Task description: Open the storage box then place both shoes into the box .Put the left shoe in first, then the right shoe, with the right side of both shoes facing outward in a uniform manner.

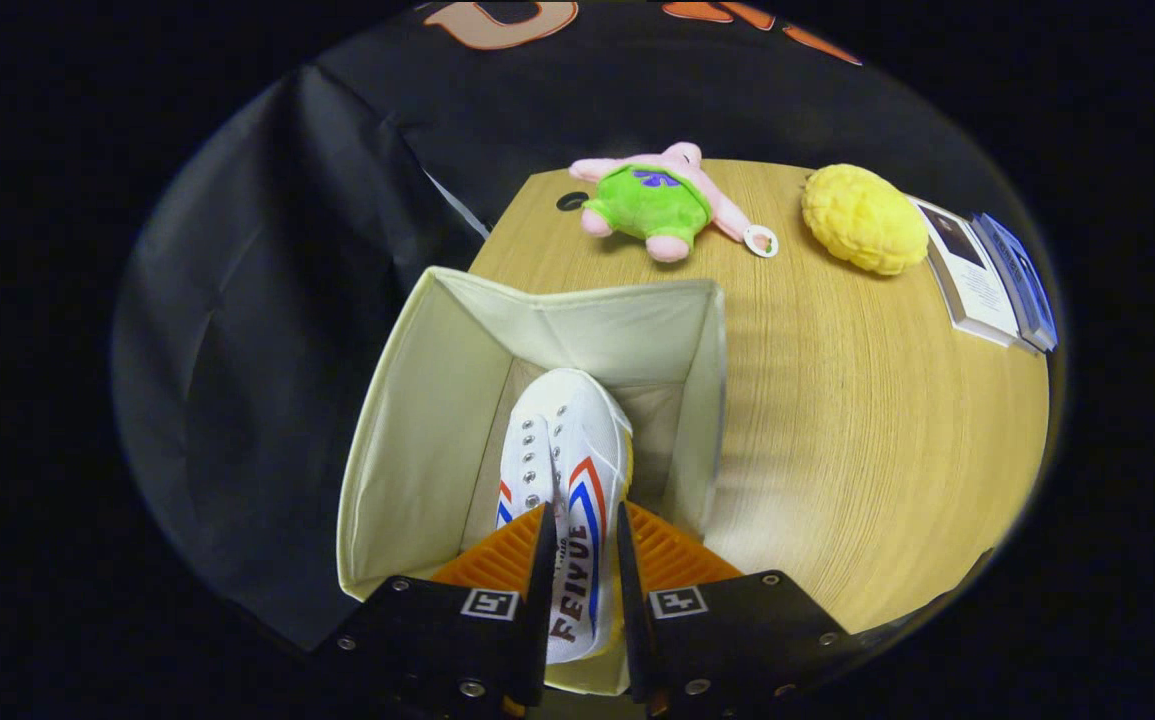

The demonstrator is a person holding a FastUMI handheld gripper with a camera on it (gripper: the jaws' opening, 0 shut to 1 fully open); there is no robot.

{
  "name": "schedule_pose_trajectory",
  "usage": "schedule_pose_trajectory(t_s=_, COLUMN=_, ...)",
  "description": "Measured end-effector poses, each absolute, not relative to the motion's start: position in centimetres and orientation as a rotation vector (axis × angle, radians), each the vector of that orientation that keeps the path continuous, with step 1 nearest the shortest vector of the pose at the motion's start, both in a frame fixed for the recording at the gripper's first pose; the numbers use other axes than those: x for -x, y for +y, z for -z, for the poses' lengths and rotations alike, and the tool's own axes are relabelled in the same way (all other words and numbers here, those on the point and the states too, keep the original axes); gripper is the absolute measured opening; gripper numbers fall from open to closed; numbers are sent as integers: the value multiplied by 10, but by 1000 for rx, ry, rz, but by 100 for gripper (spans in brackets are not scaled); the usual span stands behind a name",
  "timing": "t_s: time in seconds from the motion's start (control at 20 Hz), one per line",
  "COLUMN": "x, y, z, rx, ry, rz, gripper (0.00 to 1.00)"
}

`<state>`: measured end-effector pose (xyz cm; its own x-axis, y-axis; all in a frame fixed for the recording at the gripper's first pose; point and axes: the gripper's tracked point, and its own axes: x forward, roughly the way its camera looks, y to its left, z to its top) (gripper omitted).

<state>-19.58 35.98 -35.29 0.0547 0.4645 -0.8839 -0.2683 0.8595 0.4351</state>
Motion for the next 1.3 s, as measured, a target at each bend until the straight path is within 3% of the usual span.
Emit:
schedule_pose_trajectory(t_s=0.25, x=153, y=334, z=306, rx=-290, ry=1253, rz=-576, gripper=58)
schedule_pose_trajectory(t_s=0.55, x=102, y=266, z=259, rx=-294, ry=1039, rz=-512, gripper=80)
schedule_pose_trajectory(t_s=0.95, x=37, y=160, z=193, rx=-250, ry=702, rz=-382, gripper=92)
schedule_pose_trajectory(t_s=1.3, x=5, y=97, z=114, rx=-225, ry=417, rz=-348, gripper=95)
